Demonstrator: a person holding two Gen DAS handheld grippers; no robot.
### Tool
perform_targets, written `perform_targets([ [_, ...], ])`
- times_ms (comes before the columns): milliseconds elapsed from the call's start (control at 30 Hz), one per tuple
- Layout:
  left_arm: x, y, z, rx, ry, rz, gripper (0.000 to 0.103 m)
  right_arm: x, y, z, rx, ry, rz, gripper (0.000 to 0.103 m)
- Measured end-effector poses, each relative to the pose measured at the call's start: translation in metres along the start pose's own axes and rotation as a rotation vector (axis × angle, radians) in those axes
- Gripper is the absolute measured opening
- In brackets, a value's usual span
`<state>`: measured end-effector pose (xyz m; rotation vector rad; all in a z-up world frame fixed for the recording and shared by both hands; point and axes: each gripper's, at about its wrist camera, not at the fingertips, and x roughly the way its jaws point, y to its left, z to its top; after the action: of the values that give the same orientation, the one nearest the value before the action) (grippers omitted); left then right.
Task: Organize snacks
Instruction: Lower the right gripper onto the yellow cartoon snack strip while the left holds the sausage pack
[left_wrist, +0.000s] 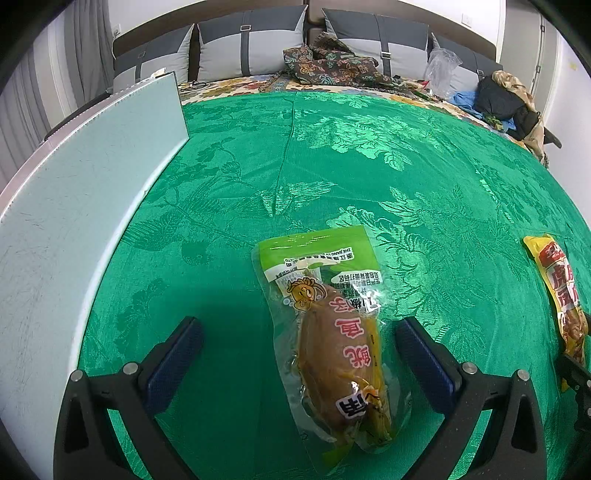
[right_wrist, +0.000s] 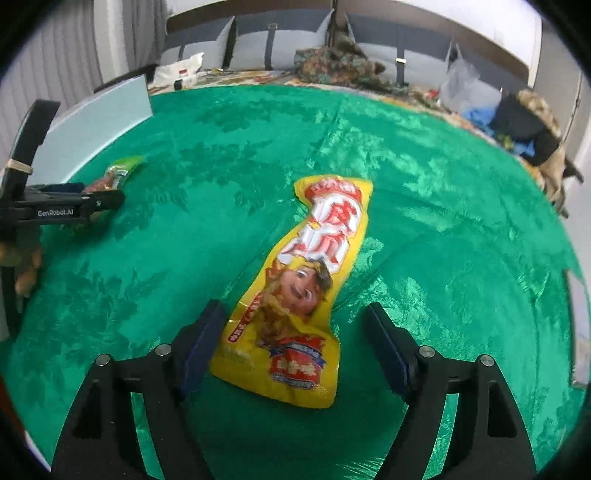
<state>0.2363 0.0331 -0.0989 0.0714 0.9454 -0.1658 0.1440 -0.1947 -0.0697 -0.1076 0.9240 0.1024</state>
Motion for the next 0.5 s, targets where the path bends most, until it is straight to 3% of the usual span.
perform_targets([
  [100, 0.0, -0.0001, -0.0002, 0.0, 0.0, 0.0, 0.103, 0.0031, -0.0084, 0.001, 0.053, 0.014, 0.004, 0.087],
  [500, -0.0001, -0.0001, -0.0002, 0.0, 0.0, 0.0, 0.103, 0.0065, -0.0063, 0.0, 0.057, 0.015, 0.0, 0.089],
])
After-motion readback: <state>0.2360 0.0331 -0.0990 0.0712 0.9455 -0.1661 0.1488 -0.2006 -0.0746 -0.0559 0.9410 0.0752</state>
